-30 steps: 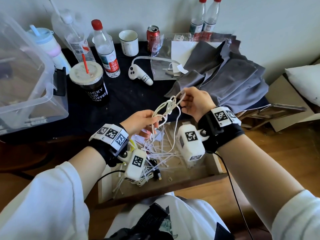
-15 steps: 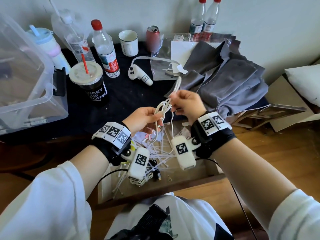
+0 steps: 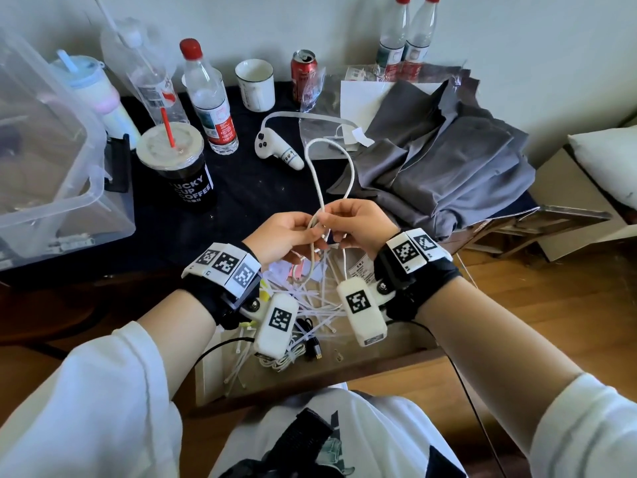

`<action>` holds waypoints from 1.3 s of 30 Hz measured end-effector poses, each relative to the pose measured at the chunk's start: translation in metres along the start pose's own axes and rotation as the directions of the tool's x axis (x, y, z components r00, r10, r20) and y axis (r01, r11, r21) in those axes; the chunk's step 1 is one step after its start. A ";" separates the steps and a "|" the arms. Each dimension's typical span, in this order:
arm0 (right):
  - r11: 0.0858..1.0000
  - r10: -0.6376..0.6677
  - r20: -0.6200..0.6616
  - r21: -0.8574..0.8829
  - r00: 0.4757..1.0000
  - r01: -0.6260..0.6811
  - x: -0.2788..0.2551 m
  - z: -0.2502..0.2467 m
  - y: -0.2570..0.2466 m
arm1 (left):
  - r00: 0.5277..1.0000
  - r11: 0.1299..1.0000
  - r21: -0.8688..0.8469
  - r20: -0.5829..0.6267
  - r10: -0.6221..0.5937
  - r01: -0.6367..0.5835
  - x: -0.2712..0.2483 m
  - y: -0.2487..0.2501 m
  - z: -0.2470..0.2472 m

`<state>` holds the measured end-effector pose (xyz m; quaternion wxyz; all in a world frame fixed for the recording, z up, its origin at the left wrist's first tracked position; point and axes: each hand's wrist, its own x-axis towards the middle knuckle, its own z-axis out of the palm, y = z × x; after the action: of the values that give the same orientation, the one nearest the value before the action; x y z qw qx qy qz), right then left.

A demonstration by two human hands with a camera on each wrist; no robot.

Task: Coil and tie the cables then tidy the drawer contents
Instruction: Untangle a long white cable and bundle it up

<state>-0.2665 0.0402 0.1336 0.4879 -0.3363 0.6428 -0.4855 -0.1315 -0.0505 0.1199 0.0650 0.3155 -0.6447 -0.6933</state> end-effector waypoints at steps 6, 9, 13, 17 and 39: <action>0.950 0.035 -0.213 0.312 0.976 0.033 0.001 -0.034 -0.007 | 0.966 0.984 -0.170 -0.237 -0.100 0.060 -0.004 -0.018 -0.030; 0.976 0.065 -0.316 0.219 0.947 0.006 -0.001 -0.056 0.000 | 0.932 0.983 -0.157 -0.332 -0.142 0.094 -0.004 -0.029 -0.050; 0.993 0.113 -0.298 0.001 0.948 -0.118 -0.004 -0.070 0.015 | 0.911 0.980 -0.169 -0.379 -0.165 0.107 -0.004 -0.039 -0.065; 0.956 0.223 -0.225 -0.138 0.948 -0.258 -0.002 -0.062 0.034 | 0.938 0.994 -0.085 -0.332 -0.097 0.072 -0.002 -0.037 -0.061; 0.969 -0.246 -0.289 -0.046 0.925 0.244 0.004 -0.016 -0.002 | 0.990 0.791 -0.609 0.138 0.031 0.060 -0.010 0.000 -0.043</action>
<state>-0.2828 0.0402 0.1349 0.3213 -0.3405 0.6630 -0.5841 -0.1009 -0.0822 0.1244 0.1125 0.2326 -0.3865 -0.8854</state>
